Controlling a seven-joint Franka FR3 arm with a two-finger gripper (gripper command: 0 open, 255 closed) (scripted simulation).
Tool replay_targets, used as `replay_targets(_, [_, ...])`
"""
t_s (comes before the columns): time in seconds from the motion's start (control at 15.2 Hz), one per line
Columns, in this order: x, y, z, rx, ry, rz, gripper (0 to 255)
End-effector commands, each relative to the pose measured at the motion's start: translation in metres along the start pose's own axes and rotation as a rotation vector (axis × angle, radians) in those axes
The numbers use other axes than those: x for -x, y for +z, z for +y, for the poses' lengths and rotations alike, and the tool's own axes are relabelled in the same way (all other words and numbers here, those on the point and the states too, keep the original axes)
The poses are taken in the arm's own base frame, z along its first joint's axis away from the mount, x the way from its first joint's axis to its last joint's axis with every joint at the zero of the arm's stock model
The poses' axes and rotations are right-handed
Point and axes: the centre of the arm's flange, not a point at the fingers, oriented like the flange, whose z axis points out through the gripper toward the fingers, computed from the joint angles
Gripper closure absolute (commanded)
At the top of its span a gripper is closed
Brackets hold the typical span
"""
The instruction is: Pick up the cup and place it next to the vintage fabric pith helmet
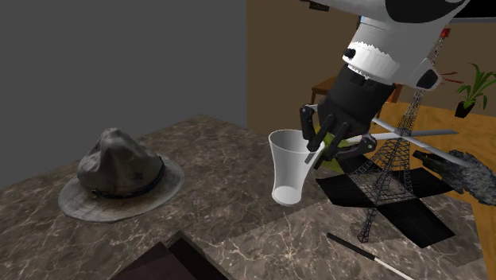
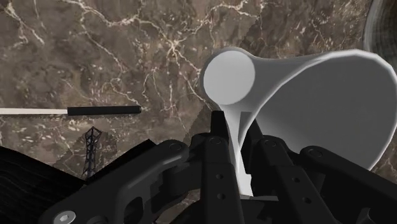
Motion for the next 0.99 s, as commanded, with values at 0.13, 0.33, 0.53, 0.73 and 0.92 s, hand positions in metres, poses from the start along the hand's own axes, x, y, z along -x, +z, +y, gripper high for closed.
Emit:
replay_targets(0.13, [0.001,-0.021,-0.007,0.0,0.0,0.0,255])
replay_targets(0.33, [0.002,-0.036,-0.011,0.0,0.0,0.0,255])
replay_targets(0.53, [0.003,-0.051,-0.016,0.0,0.0,0.0,255])
replay_targets(0.73, [0.003,-0.066,-0.021,0.0,0.0,0.0,255])
replay_targets(0.92, [0.004,-0.081,-0.026,0.0,0.0,0.0,255])
